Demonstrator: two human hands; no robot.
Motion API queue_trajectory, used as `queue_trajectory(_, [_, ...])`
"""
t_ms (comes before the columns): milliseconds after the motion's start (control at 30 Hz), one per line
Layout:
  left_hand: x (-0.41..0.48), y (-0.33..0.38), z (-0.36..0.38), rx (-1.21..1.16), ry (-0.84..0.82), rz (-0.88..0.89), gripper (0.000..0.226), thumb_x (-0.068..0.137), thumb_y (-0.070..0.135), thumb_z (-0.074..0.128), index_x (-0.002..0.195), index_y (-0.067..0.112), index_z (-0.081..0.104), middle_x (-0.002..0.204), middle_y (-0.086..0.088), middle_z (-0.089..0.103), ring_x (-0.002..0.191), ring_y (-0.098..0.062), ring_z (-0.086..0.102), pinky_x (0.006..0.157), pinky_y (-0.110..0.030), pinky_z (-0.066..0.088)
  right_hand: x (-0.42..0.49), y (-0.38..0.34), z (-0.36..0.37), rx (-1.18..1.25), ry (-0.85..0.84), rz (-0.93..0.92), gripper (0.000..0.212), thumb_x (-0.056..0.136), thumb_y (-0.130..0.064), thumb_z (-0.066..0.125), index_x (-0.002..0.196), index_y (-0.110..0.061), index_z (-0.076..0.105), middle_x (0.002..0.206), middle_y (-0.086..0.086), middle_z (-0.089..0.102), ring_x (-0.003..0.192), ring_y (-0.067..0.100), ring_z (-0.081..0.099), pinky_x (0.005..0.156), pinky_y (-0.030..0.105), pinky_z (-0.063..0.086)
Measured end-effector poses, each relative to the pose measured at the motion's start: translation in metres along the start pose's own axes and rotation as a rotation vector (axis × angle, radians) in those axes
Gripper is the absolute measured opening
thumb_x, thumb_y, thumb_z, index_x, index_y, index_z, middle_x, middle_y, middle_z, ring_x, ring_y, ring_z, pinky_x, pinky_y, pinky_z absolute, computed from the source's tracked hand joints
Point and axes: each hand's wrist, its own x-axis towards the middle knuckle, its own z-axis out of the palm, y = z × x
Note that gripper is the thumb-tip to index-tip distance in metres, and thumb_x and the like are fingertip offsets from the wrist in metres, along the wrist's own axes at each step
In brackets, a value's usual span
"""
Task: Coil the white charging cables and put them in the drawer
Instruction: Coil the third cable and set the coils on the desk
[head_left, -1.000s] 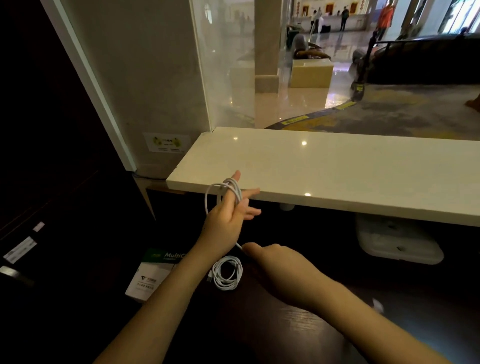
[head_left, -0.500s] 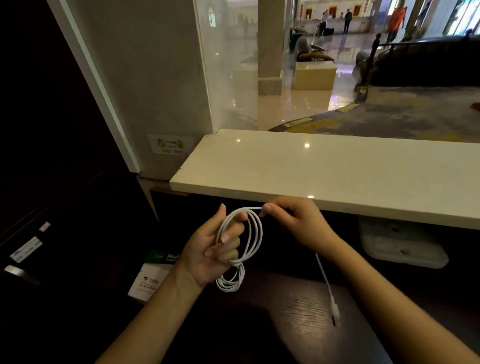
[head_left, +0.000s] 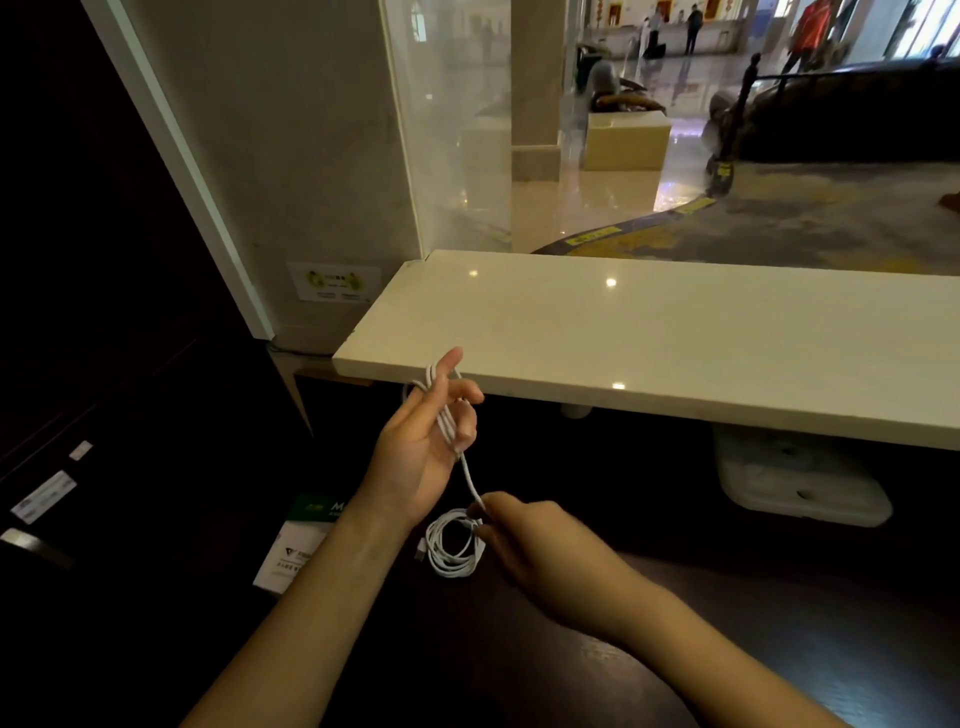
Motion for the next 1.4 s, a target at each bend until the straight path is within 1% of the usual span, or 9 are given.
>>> queue_trajectory(100, [-0.005, -0.004, -0.003, 0.328, -0.006, 0.039, 0.039, 0.1, 0.014, 0.028, 0.139, 0.016, 0.031, 0.074, -0.004, 0.063, 0.054, -0.01, 0.056, 0.052, -0.019, 0.044, 0.001, 0.0, -0.021, -0.299, 0.082, -0.082, 0.023, 0.096, -0.034, 0.039, 0.105, -0.018, 0.051, 0.1, 0.008, 0.066, 0.093, 0.033, 0.062, 0.074, 0.041, 0.049])
queue_trajectory(300, [-0.009, -0.004, -0.004, 0.517, -0.042, 0.061, 0.036, 0.099, 0.016, 0.029, 0.135, 0.02, 0.034, 0.068, -0.002, 0.065, 0.061, -0.016, 0.063, 0.058, -0.023, 0.05, 0.007, 0.007, -0.04, -0.335, 0.16, -0.201, 0.027, 0.094, -0.037, 0.039, 0.098, -0.02, 0.061, 0.09, 0.0, 0.068, 0.083, 0.024, 0.063, 0.068, 0.038, 0.049])
queue_trajectory(500, [-0.005, 0.007, -0.009, 0.007, 0.013, -0.029, 0.028, 0.095, 0.016, 0.033, 0.114, 0.013, 0.054, 0.06, 0.004, 0.053, 0.045, -0.006, 0.045, 0.043, -0.017, 0.036, 0.005, 0.012, -0.02, -0.262, 0.113, -0.191, 0.028, 0.094, -0.038, 0.039, 0.103, -0.021, 0.059, 0.095, 0.0, 0.069, 0.088, 0.024, 0.064, 0.074, 0.039, 0.05])
queue_trajectory(600, [-0.007, 0.015, -0.007, -0.289, -0.022, -0.097, 0.023, 0.09, 0.023, 0.036, 0.092, 0.011, 0.055, 0.051, 0.006, 0.041, 0.034, -0.005, 0.03, 0.034, -0.014, 0.023, 0.007, 0.016, -0.008, -0.044, 0.013, -0.039, 0.027, 0.094, -0.037, 0.044, 0.107, -0.019, 0.06, 0.093, 0.001, 0.07, 0.08, 0.01, 0.064, 0.075, 0.035, 0.051])
queue_trajectory(733, [-0.016, 0.006, 0.002, -0.384, -0.123, -0.166, 0.029, 0.094, 0.03, 0.033, 0.078, 0.015, 0.052, 0.043, 0.004, 0.035, 0.036, -0.008, 0.012, 0.032, -0.016, 0.015, 0.015, 0.014, -0.004, 0.744, -0.057, 0.252, 0.044, 0.096, -0.042, 0.036, 0.105, -0.006, 0.06, 0.087, 0.017, 0.07, 0.045, 0.007, 0.043, 0.046, 0.025, 0.041])
queue_trajectory(900, [-0.023, 0.0, 0.005, -0.497, -0.26, -0.233, 0.022, 0.091, 0.028, 0.049, 0.077, 0.013, 0.056, 0.047, 0.004, 0.024, 0.035, -0.008, 0.016, 0.033, -0.018, 0.018, 0.017, 0.014, -0.006, 1.22, -0.021, 0.216, 0.056, 0.083, -0.045, 0.046, 0.116, -0.001, 0.055, 0.068, 0.003, 0.06, 0.043, 0.01, 0.036, 0.039, 0.022, 0.041])
queue_trajectory(1000, [-0.026, -0.001, 0.004, -0.466, -0.235, -0.256, 0.021, 0.088, 0.028, 0.053, 0.072, 0.014, 0.056, 0.049, 0.004, 0.021, 0.035, -0.009, 0.015, 0.033, -0.018, 0.018, 0.018, 0.017, -0.01, 1.227, 0.064, 0.193, 0.05, 0.083, -0.034, 0.054, 0.114, 0.005, 0.053, 0.055, 0.004, 0.038, 0.042, 0.009, 0.028, 0.037, 0.019, 0.033])
queue_trajectory(1200, [-0.028, -0.012, 0.008, -0.422, -0.113, -0.31, 0.026, 0.089, 0.028, 0.044, 0.071, 0.012, 0.054, 0.041, 0.005, 0.035, 0.029, -0.008, 0.018, 0.029, -0.015, 0.02, 0.018, 0.018, -0.014, 1.189, 0.133, 0.22, 0.01, 0.089, -0.003, 0.048, 0.09, -0.008, 0.057, 0.048, 0.0, 0.037, 0.037, 0.008, 0.027, 0.033, 0.018, 0.026])
queue_trajectory(1400, [-0.026, -0.014, 0.007, -0.357, -0.003, -0.315, 0.027, 0.086, 0.028, 0.047, 0.069, 0.01, 0.059, 0.04, 0.005, 0.034, 0.032, -0.005, 0.033, 0.039, -0.016, 0.038, 0.018, 0.021, -0.021, 1.168, 0.162, 0.237, 0.02, 0.092, -0.004, 0.04, 0.075, -0.007, 0.05, 0.056, 0.009, 0.035, 0.036, 0.007, 0.027, 0.033, 0.018, 0.026])
